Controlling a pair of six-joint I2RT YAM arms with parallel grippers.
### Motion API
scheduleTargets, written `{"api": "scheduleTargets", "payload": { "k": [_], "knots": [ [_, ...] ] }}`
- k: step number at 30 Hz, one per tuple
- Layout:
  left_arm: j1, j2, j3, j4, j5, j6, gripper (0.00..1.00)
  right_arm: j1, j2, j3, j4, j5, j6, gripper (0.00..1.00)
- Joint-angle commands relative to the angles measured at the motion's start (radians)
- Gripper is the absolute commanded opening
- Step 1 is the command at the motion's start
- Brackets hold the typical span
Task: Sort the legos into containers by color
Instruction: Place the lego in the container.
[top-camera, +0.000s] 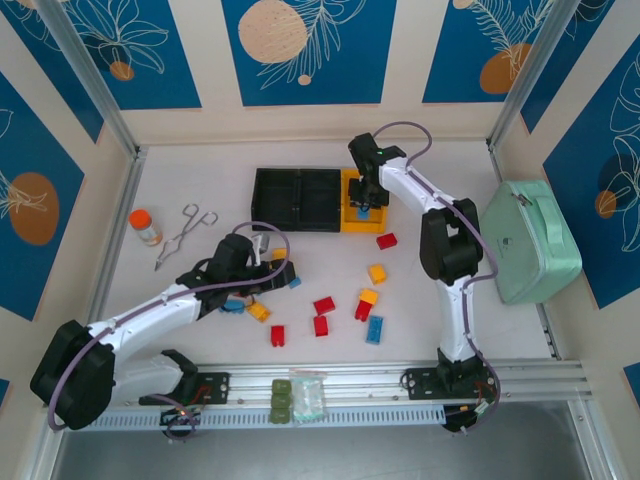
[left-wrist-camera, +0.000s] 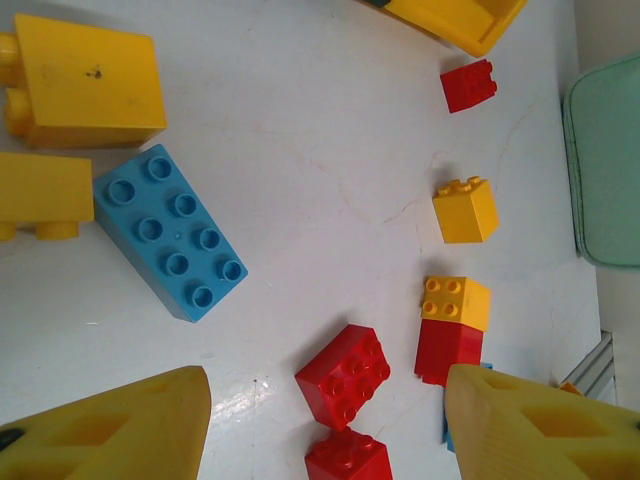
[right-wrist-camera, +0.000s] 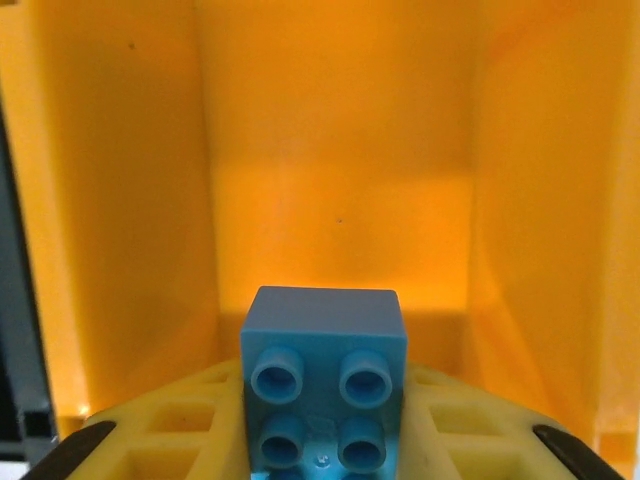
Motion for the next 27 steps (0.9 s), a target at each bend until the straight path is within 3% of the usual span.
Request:
{"api": "scheduleTargets", "payload": {
  "k": [1, 6, 13, 18, 27],
  "knots": [
    [-0.013, -0.023, 0.009, -0.003, -0.026, -0.006, 0.63, -0.005, 0.035, 0.053, -0.043, 0.013, 0.019, 0.32],
    [-0.014, -0.043, -0.003, -0.016, -0.034, -0.009, 0.63, -0.010, 0.079, 0.094, -0.058, 0.022, 0.023, 0.33],
    [-0.014, -0.070, -0.015, -0.035, -0.049, -0.006, 0.63, -0.004, 0.074, 0.124, -0.074, 0.030, 0.032, 0.47],
    [-0.014, -0.084, -0.020, -0.048, -0.067, -0.006, 0.64, 0.014, -0.006, 0.103, -0.064, 0.040, 0.029, 0.50],
    [-0.013, -0.101, -0.017, -0.096, -0.102, -0.004, 0.64, 0.062, -0.266, -0.171, 0.039, 0.023, 0.042, 0.50]
  ]
}}
